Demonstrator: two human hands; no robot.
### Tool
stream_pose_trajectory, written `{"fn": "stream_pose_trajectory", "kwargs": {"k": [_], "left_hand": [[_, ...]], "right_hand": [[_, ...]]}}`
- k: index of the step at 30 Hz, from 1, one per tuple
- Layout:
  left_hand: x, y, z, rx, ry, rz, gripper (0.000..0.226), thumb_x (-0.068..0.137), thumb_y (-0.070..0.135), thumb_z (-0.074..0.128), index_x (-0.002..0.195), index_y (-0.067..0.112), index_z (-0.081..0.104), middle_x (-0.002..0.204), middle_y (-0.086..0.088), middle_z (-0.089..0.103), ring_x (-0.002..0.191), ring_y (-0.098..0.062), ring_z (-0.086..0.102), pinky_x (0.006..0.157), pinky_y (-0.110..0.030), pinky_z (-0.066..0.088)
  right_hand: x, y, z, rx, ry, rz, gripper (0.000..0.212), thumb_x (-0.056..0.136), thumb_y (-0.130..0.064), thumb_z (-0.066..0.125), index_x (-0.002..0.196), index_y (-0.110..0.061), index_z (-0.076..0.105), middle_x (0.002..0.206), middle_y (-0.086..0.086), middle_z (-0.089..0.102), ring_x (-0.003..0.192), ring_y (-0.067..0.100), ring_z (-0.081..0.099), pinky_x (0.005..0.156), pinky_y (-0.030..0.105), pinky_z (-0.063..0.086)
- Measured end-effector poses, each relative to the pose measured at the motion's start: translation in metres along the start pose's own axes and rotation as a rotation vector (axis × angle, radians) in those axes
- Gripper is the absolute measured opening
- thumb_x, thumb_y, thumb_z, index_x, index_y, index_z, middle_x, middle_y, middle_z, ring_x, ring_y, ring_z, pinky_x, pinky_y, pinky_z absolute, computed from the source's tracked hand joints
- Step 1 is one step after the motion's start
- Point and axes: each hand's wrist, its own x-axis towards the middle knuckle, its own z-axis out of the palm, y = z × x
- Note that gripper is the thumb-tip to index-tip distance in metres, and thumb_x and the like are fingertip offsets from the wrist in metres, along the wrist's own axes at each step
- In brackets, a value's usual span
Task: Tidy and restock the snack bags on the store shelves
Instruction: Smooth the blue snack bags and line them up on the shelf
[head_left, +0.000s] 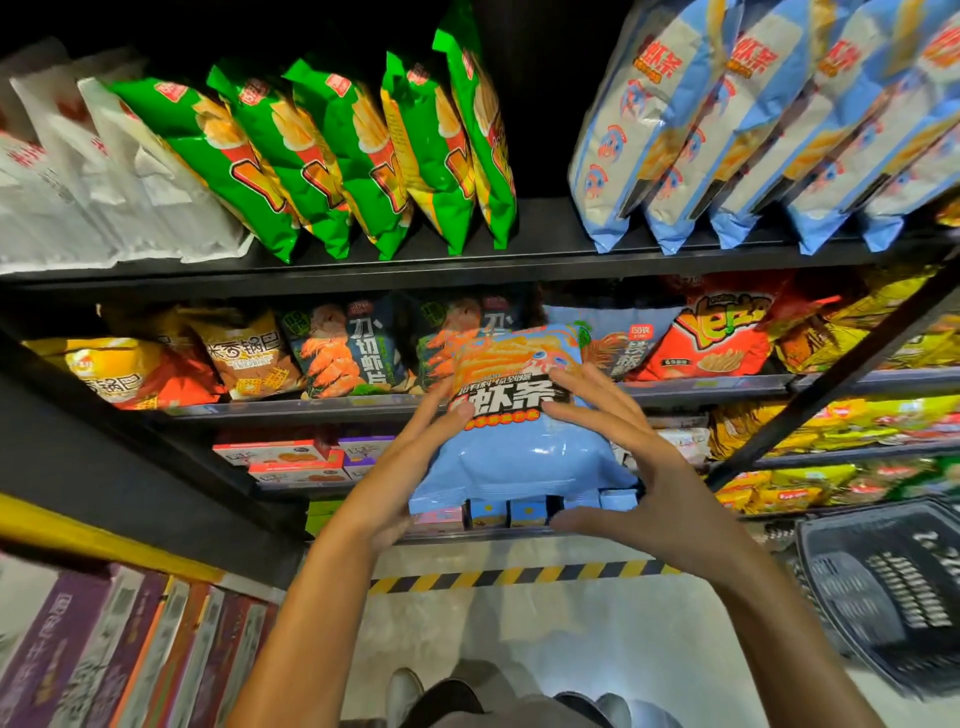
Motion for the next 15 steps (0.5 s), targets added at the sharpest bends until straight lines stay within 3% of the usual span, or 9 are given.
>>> {"fn": "stream_pose_trajectory", "kwargs": {"k": [2,3,5,8,11,13,15], "left_hand": [[0.003,-0.007,-0.011,-0.054,0.002,0.001,0.051,0.1,0.04,0.058,0.15,0.036,0.044,0.157,0.012,0.043,0.127,0.006,0.048,0.072,-0.003,0.047],[0.009,-0.014,-0.015,-0.055,0.013,0.001,0.056,0.094,0.048,0.065,0.145,0.03,0.05,0.158,0.004,0.043,0.12,0.009,0.053,0.065,-0.001,0.046],[0.014,-0.017,-0.008,-0.051,0.042,-0.105,0.057,0.075,0.061,0.077,0.123,0.032,0.066,0.138,0.001,0.064,0.089,0.014,0.067,0.059,-0.007,0.051],[0.003,-0.023,-0.001,-0.115,-0.019,-0.152,0.022,0.093,0.045,0.066,0.1,0.026,0.076,0.093,0.004,0.076,0.069,-0.001,0.072,0.06,-0.018,0.057],[0.0,-0.018,0.006,-0.122,-0.084,-0.198,0.03,0.1,0.042,0.056,0.108,0.019,0.074,0.085,0.0,0.077,0.07,-0.01,0.073,0.061,-0.021,0.057],[-0.001,-0.014,0.009,-0.133,-0.067,-0.184,0.038,0.105,0.042,0.046,0.116,0.019,0.073,0.101,-0.005,0.079,0.081,-0.022,0.078,0.067,-0.028,0.061],[0.002,-0.016,0.008,-0.037,-0.105,-0.191,0.045,0.108,0.048,0.034,0.127,0.024,0.068,0.117,-0.013,0.076,0.097,-0.038,0.076,0.082,-0.039,0.063]], "right_hand": [[-0.001,0.006,0.006,0.008,0.073,0.022,0.07,0.08,-0.022,0.087,0.143,-0.019,0.058,0.161,-0.007,0.043,0.156,0.015,0.025,0.124,0.028,0.026],[-0.001,0.009,0.008,0.02,0.116,0.03,0.066,0.08,-0.022,0.087,0.14,-0.018,0.061,0.156,-0.006,0.049,0.153,0.014,0.032,0.122,0.027,0.03],[-0.001,0.013,0.013,0.025,0.174,0.032,0.06,0.08,-0.023,0.086,0.135,-0.014,0.065,0.149,-0.005,0.058,0.147,0.013,0.043,0.118,0.026,0.035],[-0.001,0.02,0.016,0.021,0.21,0.032,0.053,0.083,-0.034,0.084,0.129,-0.012,0.07,0.141,-0.003,0.064,0.14,0.016,0.052,0.115,0.031,0.04],[0.001,0.022,0.02,0.011,0.307,0.068,0.043,0.085,-0.045,0.077,0.118,-0.017,0.075,0.129,-0.005,0.071,0.128,0.014,0.062,0.107,0.034,0.048],[0.004,0.019,0.026,0.024,0.414,0.112,0.035,0.086,-0.042,0.076,0.109,-0.016,0.078,0.117,-0.008,0.075,0.115,0.009,0.069,0.098,0.029,0.053],[0.008,0.014,0.03,0.052,0.534,0.203,0.013,0.086,-0.032,0.079,0.097,-0.024,0.08,0.1,-0.02,0.077,0.098,-0.001,0.071,0.087,0.018,0.053]]}}
